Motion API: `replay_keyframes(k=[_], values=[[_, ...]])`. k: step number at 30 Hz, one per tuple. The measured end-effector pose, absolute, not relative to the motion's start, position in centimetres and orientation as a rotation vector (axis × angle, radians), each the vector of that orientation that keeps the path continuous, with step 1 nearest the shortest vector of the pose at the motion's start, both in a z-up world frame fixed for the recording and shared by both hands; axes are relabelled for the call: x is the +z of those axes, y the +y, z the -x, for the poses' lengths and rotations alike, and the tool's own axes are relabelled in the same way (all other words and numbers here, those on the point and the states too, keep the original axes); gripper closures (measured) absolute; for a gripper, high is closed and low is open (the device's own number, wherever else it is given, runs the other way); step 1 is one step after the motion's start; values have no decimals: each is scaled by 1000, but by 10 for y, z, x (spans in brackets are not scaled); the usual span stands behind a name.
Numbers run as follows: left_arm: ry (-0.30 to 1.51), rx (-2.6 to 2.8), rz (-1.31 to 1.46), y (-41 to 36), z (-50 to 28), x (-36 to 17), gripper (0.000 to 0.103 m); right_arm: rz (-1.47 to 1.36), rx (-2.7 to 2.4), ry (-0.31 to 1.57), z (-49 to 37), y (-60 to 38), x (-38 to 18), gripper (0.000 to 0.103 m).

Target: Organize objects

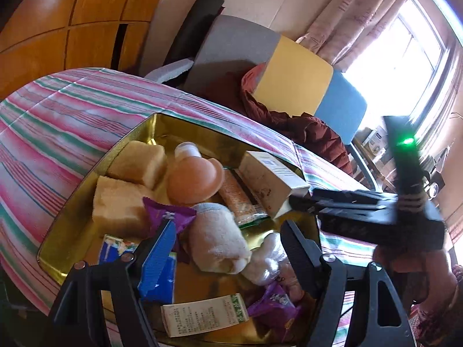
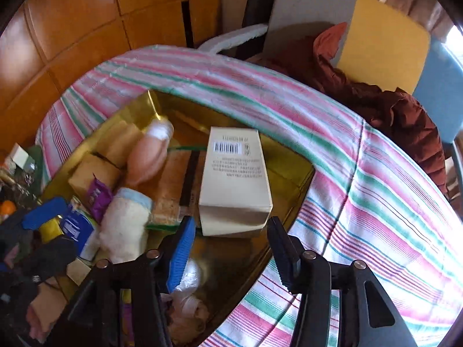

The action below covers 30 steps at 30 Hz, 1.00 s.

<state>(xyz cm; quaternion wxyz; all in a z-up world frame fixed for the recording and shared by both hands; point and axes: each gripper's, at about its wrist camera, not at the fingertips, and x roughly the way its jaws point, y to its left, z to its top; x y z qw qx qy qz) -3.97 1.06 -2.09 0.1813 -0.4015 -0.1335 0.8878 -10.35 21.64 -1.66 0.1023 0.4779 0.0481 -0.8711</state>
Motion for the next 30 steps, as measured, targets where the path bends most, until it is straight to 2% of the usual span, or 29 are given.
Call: replay_keyframes(k=[7,9,10,15,19,22,24,26,28,30], values=[[-407,2586,1145,-2,37,-15,27,-1438,-2543,155,93,197,-21,52],[-413,2624,1131,-8,36,-11,27,-1487,-2483,194,92,183,-31,60],[-418,2646,1120,-11,35,-8,27,-1519,-2450,210,91,176,-39,61],[-418,2706,1112,-22,31,1,27,-1561,-2328,52,86,158,-61,62],[-420,2742,1101,-31,25,5,27,-1485,-2417,-46,70,168,-44,62],[-390,2772,1128,-32,22,4,27,-1416,-2528,-64,54,178,-26,56],[-370,2771,1155,-31,20,4,27,-1391,-2578,-60,41,179,-16,42],[-355,2764,1183,-29,18,2,27,-1379,-2621,-34,31,178,-9,34],[-357,2773,1179,-28,14,4,27,-1359,-2653,-4,22,174,-3,32],[-358,2785,1156,-27,10,6,27,-1345,-2688,-2,14,179,1,26]])
